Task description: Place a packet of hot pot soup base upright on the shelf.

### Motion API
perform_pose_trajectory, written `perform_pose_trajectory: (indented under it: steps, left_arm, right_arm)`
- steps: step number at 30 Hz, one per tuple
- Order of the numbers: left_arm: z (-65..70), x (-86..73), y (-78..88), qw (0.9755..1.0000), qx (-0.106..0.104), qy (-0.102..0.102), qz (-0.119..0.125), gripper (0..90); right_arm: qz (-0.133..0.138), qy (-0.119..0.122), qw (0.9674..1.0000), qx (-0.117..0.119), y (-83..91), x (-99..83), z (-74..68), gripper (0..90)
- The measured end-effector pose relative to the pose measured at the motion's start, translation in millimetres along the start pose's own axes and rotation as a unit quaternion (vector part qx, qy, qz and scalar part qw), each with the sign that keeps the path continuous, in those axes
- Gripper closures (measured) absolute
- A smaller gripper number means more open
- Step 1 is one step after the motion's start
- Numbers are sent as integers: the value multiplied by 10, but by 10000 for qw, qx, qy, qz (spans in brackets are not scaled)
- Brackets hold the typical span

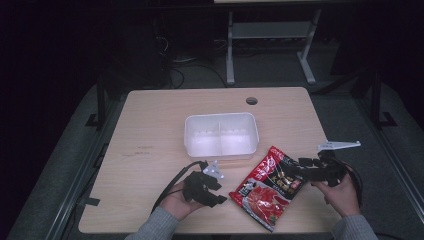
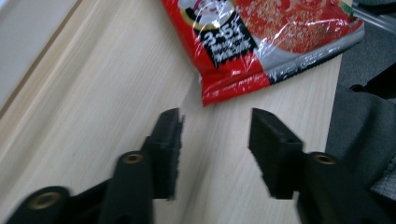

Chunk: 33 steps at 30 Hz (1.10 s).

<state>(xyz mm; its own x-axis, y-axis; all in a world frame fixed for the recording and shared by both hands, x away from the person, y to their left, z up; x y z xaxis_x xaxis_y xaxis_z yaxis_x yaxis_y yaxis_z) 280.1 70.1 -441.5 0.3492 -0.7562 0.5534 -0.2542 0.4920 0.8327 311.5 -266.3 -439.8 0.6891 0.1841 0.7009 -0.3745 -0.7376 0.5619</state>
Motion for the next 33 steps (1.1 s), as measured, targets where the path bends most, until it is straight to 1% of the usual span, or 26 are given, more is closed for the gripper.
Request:
perform_pose_trajectory:
  steps: [1,2,3,4,5,6,7,10,11,12,13,14,15,16,18,21,22,23,28,30,33]
  left_arm:
    - [3,34,-11,10000,-8,-26,-21,581]
    - [9,66,-24,10000,-31,-31,-30,608]
    - [12,100,-36,9999,-14,-73,-71,665]
    - [18,135,-53,9999,3,-90,-95,665]
    - [27,180,-68,9998,-25,-131,-119,688]
    - [36,207,-78,9998,-26,-145,-122,736]
    - [48,244,-92,9997,-9,-186,-149,751]
    - [96,351,-131,9995,-18,-277,-179,898]
    - [107,386,-144,9993,16,-322,-201,898]
    - [130,451,-180,9988,-8,-380,-296,900]
    - [130,451,-180,9988,-8,-380,-296,900]
    - [156,506,-219,9981,-17,-465,-397,900]
    - [156,506,-219,9981,-17,-465,-397,900]
    - [177,551,-255,9977,-46,-506,-458,900]
    - [195,579,-289,9969,-48,-566,-546,900]
    - [221,583,-340,9959,-21,-606,-668,900]
    - [221,583,-340,9959,-21,-606,-668,900]
    - [241,566,-375,9949,19,-665,-763,900]
    - [256,541,-428,9939,51,-714,-837,900]
    - [256,540,-435,9941,45,-693,-831,900]
    - [264,538,-441,9941,73,-705,-827,900]
  right_arm:
    - [-22,-6,10000,-28,-6,8,12,329]
    - [-45,-7,10000,-54,-10,14,19,330]
    - [-42,-2,10000,-81,-13,27,32,330]
    - [-42,-2,10000,-81,-13,27,32,330]
    - [-46,-3,9999,-97,-10,30,34,330]
    - [-54,-4,9999,-108,-6,32,39,331]
    - [-55,-9,9999,-120,-3,33,45,331]
    - [-62,-89,9997,-199,26,20,89,342]
    - [-62,-89,9997,-199,26,20,89,342]
    - [-50,-155,9995,-258,46,7,122,344]
    - [-50,-155,9995,-258,46,7,122,344]
    - [-21,-220,9993,-291,67,-11,156,344]
    - [-21,-220,9993,-291,67,-11,156,344]
    - [-25,-294,9990,-332,85,-32,192,344]
    - [-30,-368,9986,-368,93,-55,229,344]
    - [-16,-453,9981,-416,104,-90,276,344]
    - [-19,-474,9980,-416,104,-101,289,344]
    - [-28,-487,9979,-432,105,-112,302,344]
    - [-62,-581,9974,-427,87,-151,345,343]
    - [-97,-693,9968,-383,67,-182,373,343]
    - [-120,-758,9965,-339,53,-210,386,350]
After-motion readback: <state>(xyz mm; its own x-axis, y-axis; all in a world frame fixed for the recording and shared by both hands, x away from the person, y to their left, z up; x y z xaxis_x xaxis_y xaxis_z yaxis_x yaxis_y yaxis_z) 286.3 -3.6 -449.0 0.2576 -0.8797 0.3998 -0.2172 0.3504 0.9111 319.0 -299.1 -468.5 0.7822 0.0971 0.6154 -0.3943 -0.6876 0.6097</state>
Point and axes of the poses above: each handheld gripper's, and its own axes: y roughly backward along the jaws, x roughly out of its top, z roughly to its right, the point moved 3 cm from there along -y, roughly forward along the jaws, and after that the axes turned 10 degrees about x, right-handed, at the moved point
